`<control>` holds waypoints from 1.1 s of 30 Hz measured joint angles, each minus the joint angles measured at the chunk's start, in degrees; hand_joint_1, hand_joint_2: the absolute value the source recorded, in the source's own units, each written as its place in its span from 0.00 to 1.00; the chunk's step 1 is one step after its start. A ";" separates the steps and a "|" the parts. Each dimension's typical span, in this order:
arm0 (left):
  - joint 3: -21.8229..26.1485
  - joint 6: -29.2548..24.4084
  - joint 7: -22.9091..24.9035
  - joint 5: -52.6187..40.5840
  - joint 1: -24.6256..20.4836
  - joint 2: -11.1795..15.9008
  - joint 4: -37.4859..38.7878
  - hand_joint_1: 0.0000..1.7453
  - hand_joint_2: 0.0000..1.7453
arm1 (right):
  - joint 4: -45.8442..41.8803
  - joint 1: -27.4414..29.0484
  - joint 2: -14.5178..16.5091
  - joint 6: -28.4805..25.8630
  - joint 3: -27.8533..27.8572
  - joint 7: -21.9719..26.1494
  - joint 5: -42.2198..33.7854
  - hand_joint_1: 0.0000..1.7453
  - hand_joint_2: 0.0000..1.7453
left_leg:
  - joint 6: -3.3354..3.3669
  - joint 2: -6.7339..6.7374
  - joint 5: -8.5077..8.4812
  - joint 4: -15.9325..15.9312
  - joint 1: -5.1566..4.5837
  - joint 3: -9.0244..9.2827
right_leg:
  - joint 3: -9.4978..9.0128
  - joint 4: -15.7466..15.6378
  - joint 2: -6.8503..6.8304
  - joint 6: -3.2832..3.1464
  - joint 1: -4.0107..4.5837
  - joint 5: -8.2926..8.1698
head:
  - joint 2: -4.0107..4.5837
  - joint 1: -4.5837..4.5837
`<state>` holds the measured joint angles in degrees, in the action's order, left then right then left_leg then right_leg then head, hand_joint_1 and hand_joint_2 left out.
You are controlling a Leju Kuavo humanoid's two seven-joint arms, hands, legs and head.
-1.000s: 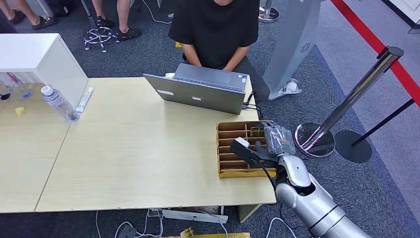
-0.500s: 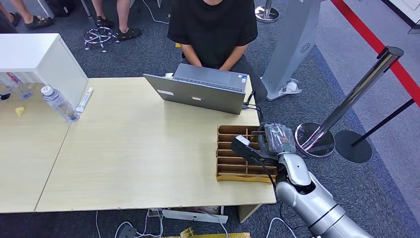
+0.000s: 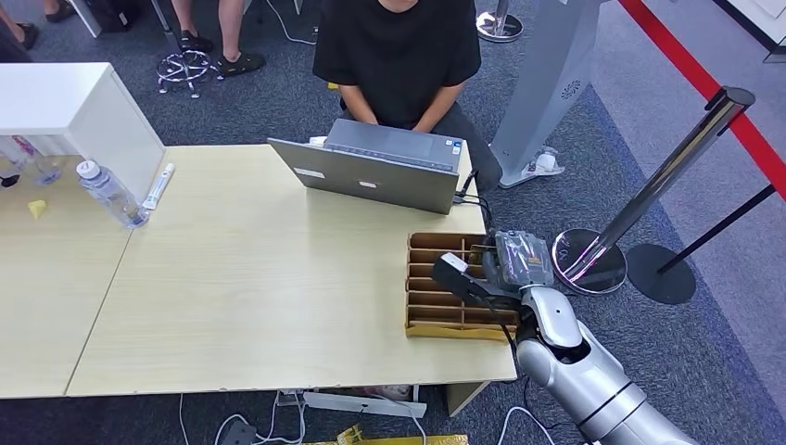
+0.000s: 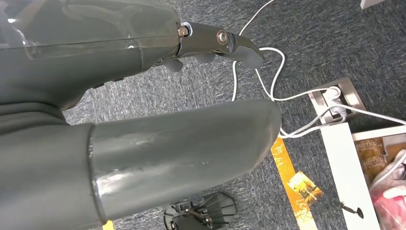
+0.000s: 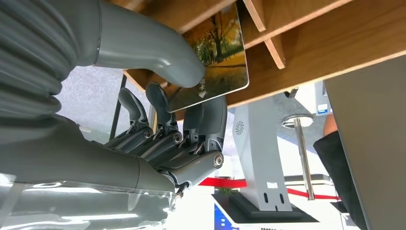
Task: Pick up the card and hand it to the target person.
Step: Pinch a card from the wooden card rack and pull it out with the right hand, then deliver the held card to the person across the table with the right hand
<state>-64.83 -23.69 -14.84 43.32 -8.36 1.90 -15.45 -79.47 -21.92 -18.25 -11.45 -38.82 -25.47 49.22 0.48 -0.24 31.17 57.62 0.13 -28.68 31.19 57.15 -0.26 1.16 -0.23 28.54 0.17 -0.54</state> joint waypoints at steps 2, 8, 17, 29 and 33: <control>0.00 0.00 0.00 -0.02 0.00 0.00 0.00 0.00 0.00 | 0.00 0.00 0.00 0.00 0.00 -0.02 0.00 0.79 1.00 | 0.00 0.00 0.00 0.00 0.00 0.00 | 0.00 0.00 0.00 0.00 0.00 0.00 | 0.00 0.01; 0.00 0.00 -0.10 -0.02 0.00 0.00 0.00 0.00 0.00 | 0.00 0.00 0.00 -0.08 0.00 -0.02 0.03 0.87 1.00 | 0.00 0.00 0.00 0.00 0.00 0.01 | -0.01 0.00 0.00 0.00 0.00 -0.01 | 0.00 0.01; 0.01 0.17 -0.25 -0.15 0.01 0.00 0.00 0.00 0.00 | -0.57 -0.01 0.00 -0.87 0.09 0.06 0.37 1.00 1.00 | 0.00 0.00 0.00 0.00 0.00 0.01 | -0.01 0.00 0.00 0.00 0.00 -0.01 | 0.00 0.00; 0.00 0.03 -0.52 -0.37 0.08 0.00 0.00 0.00 0.00 | -4.17 -0.07 -0.06 -2.26 0.92 -0.18 0.26 1.00 1.00 | 0.00 0.00 0.00 0.01 0.00 0.01 | -0.01 0.00 0.00 0.00 0.00 -0.01 | 0.00 0.01; 0.00 -0.01 -0.67 -0.37 0.17 0.01 0.00 0.00 0.00 | -6.60 -0.32 -0.46 -2.39 1.77 -0.87 -0.36 1.00 1.00 | 0.00 0.00 0.00 0.01 0.00 0.01 | -0.01 0.00 0.00 0.00 0.00 -0.01 | 0.00 0.00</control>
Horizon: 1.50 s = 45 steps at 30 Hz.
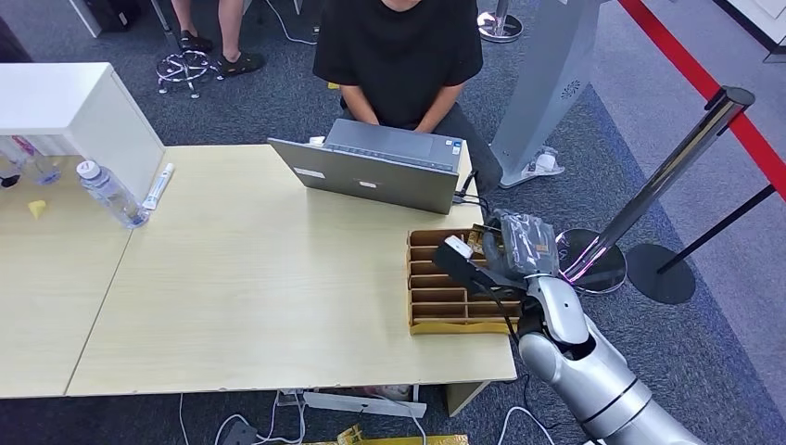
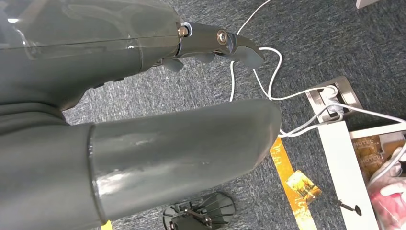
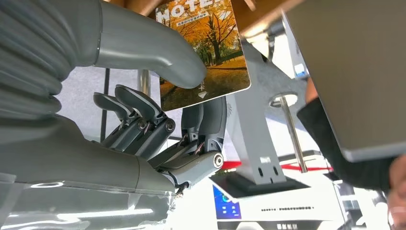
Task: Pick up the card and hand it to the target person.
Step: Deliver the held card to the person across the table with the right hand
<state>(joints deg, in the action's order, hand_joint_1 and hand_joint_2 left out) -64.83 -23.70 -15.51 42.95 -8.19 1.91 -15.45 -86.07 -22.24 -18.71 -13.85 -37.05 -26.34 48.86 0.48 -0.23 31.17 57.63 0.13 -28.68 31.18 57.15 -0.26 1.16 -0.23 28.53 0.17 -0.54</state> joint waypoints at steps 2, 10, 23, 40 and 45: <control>0.00 -0.04 -0.15 0.00 0.11 0.02 0.00 0.00 0.00 | -1.57 -0.39 -0.51 0.11 0.53 -0.74 -0.21 1.00 1.00 | 0.00 0.00 0.00 0.01 0.00 0.00 | 0.00 0.00 0.00 0.00 0.00 0.00 | 0.00 0.01; 0.00 -0.15 -0.55 0.00 0.38 0.08 0.00 0.00 0.00 | -8.03 -1.63 -3.31 0.17 3.56 -2.92 -0.19 1.00 1.00 | 0.00 0.00 0.00 0.02 -0.01 0.00 | 0.00 0.00 0.00 0.00 0.00 0.00 | 0.00 0.00; 0.00 -0.08 -0.80 -0.39 0.48 0.08 0.00 0.00 0.00 | -12.41 -1.91 -8.03 2.54 7.66 -4.49 4.48 1.00 1.00 | 0.00 0.00 0.00 0.02 -0.01 0.00 | 0.00 -0.01 0.00 0.00 0.00 0.00 | 0.00 -0.01; 0.00 0.11 -0.26 -0.97 0.35 0.08 0.00 0.00 0.00 | -7.83 -0.94 -10.25 5.60 7.83 -2.75 8.68 1.00 1.00 | 0.00 -0.01 0.00 0.02 -0.01 -0.01 | 0.01 -0.01 -0.01 0.00 0.00 0.00 | 0.00 -0.01; 0.00 0.07 -0.25 -0.98 0.32 0.08 0.00 0.00 0.00 | -6.46 -0.36 -10.25 5.54 7.79 -2.47 9.27 1.00 1.00 | 0.00 -0.01 0.00 0.02 -0.01 -0.01 | 0.01 -0.01 0.00 0.00 0.00 0.00 | 0.00 0.01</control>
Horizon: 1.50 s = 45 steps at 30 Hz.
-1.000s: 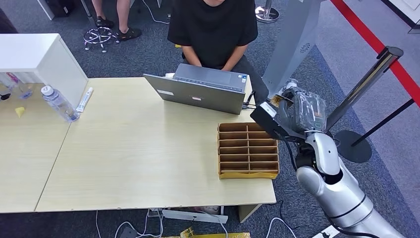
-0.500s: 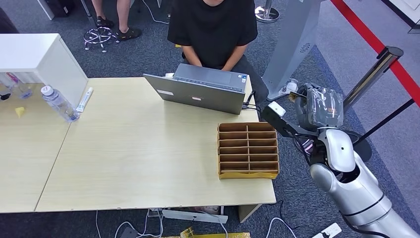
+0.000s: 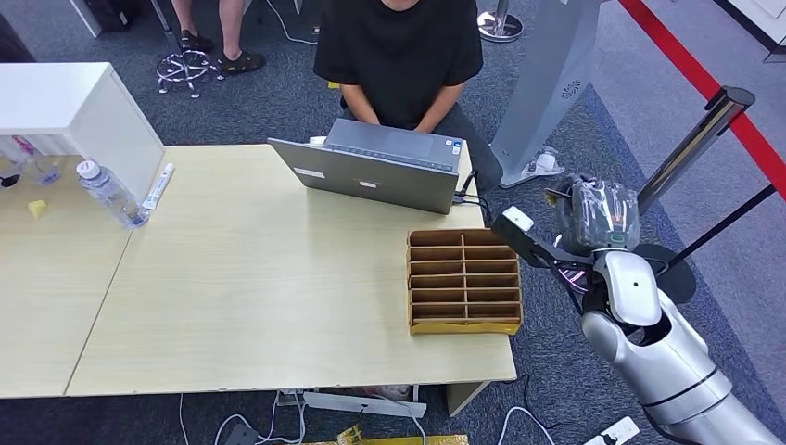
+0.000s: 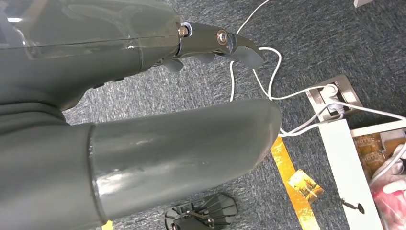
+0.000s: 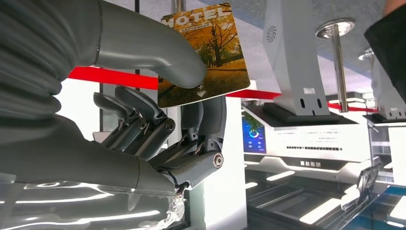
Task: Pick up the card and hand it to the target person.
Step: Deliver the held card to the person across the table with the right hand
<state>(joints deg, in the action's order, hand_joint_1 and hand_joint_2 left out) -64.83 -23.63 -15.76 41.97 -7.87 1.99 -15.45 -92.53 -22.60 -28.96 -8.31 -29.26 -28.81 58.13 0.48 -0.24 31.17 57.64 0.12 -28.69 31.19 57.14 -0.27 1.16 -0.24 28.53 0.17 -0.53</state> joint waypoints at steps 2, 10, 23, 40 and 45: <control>0.00 0.00 -0.01 0.00 0.00 0.00 0.00 0.00 0.00 | 0.42 0.06 0.00 0.02 -0.02 0.03 0.28 1.00 1.00 | 0.00 0.00 0.00 0.00 0.00 0.00 | 0.00 0.00 0.00 0.00 0.00 0.00 | 0.00 -0.01; 0.02 -0.11 -0.09 -0.04 0.01 0.00 0.00 0.00 0.00 | 1.34 0.29 0.09 -2.77 0.19 0.48 -1.08 1.00 1.00 | 0.00 0.00 0.00 0.00 0.00 0.00 | 0.00 0.00 0.00 0.00 0.00 0.00 | 0.00 0.00; 0.07 -0.19 -0.10 -0.08 0.02 0.00 0.00 0.00 0.00 | 1.45 0.49 0.66 -6.20 1.42 1.35 -3.40 0.98 1.00 | 0.00 0.00 0.00 0.00 0.00 -0.01 | -0.01 0.00 -0.01 0.00 0.00 0.00 | 0.00 0.00; 0.07 -0.24 -0.21 -0.54 0.02 0.00 0.00 0.00 0.00 | 1.45 0.48 1.15 -7.24 1.58 1.88 -3.47 0.99 1.00 | 0.00 0.00 0.00 0.00 0.00 -0.01 | 0.00 0.00 -0.01 0.00 0.00 0.00 | 0.00 0.00; 0.07 -0.26 -0.19 -0.66 0.02 0.00 0.00 0.00 0.00 | 1.45 0.48 1.30 -7.21 1.58 1.88 -3.47 0.98 1.00 | 0.00 0.00 0.00 0.00 0.00 -0.01 | 0.00 0.00 -0.01 0.00 0.00 0.00 | 0.00 0.00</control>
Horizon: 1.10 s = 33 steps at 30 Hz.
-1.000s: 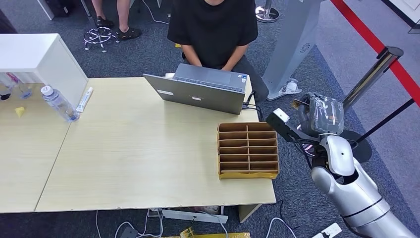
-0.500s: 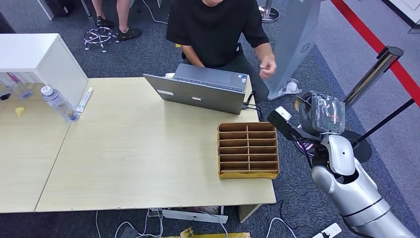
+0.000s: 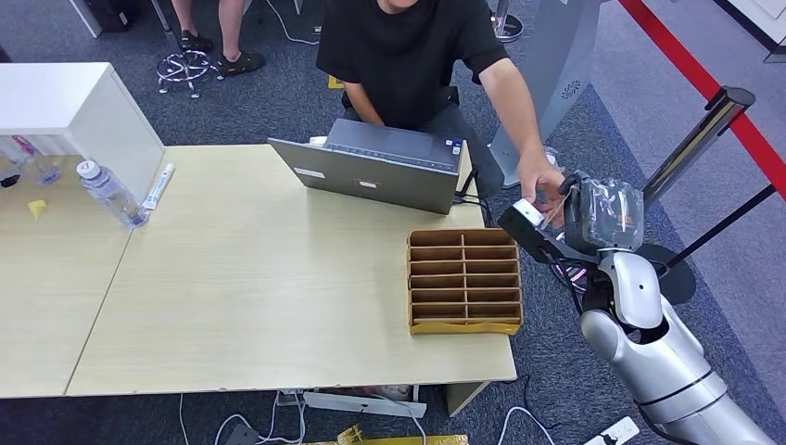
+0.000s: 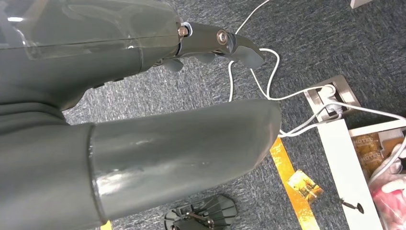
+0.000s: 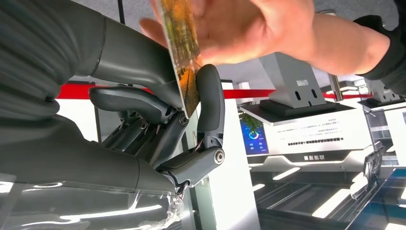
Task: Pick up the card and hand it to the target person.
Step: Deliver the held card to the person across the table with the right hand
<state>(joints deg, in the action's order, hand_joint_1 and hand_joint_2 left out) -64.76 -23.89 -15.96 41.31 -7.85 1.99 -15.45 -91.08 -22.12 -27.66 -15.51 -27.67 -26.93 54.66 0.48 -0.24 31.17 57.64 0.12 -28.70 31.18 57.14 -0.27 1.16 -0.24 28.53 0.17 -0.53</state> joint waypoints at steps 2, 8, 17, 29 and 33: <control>0.00 -0.03 0.01 0.00 0.00 0.00 0.00 0.00 0.00 | 0.00 0.00 0.07 0.01 0.00 0.00 -0.01 0.98 1.00 | 0.00 0.00 0.00 0.00 0.00 0.00 | 0.00 0.00 0.00 0.00 0.00 0.00 | 0.00 0.00; 0.01 -0.16 0.09 0.00 0.00 0.00 0.00 0.00 0.00 | 0.00 0.01 0.21 0.06 -0.02 -0.13 -0.12 0.97 1.00 | 0.00 0.00 0.00 0.00 0.00 0.00 | 0.00 0.00 0.00 0.00 0.00 0.00 | 0.00 0.00; 0.03 -0.19 0.22 0.00 0.01 0.00 0.00 0.00 0.00 | 0.00 0.03 0.28 0.05 -0.02 -0.61 0.33 0.73 1.00 | 0.00 -0.01 0.00 0.00 0.00 0.00 | 0.00 0.00 0.00 0.00 0.00 0.00 | 0.00 -0.01; 0.08 -0.36 0.26 0.00 0.02 0.00 0.00 0.00 0.00 | 0.00 0.44 0.29 0.73 -0.04 -1.56 2.17 0.00 1.00 | 0.00 -0.01 0.00 0.00 0.00 0.00 | 0.01 0.00 -0.01 0.00 0.00 0.00 | 0.00 0.00; 0.12 -0.51 0.28 0.00 0.03 0.00 0.00 0.00 0.00 | -0.01 0.49 0.29 0.70 -0.04 -1.68 2.16 0.00 1.00 | 0.00 -0.01 0.00 0.00 0.00 0.00 | 0.00 0.00 -0.01 0.00 0.00 0.00 | 0.00 0.00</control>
<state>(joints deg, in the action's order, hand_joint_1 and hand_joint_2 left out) -64.64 -24.40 -15.68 41.31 -7.82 1.99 -15.45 -91.08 -21.63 -27.36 -14.81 -27.71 -28.61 56.83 0.48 -0.26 31.17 57.65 0.12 -28.69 31.19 57.14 -0.28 1.16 -0.24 28.53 0.17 -0.53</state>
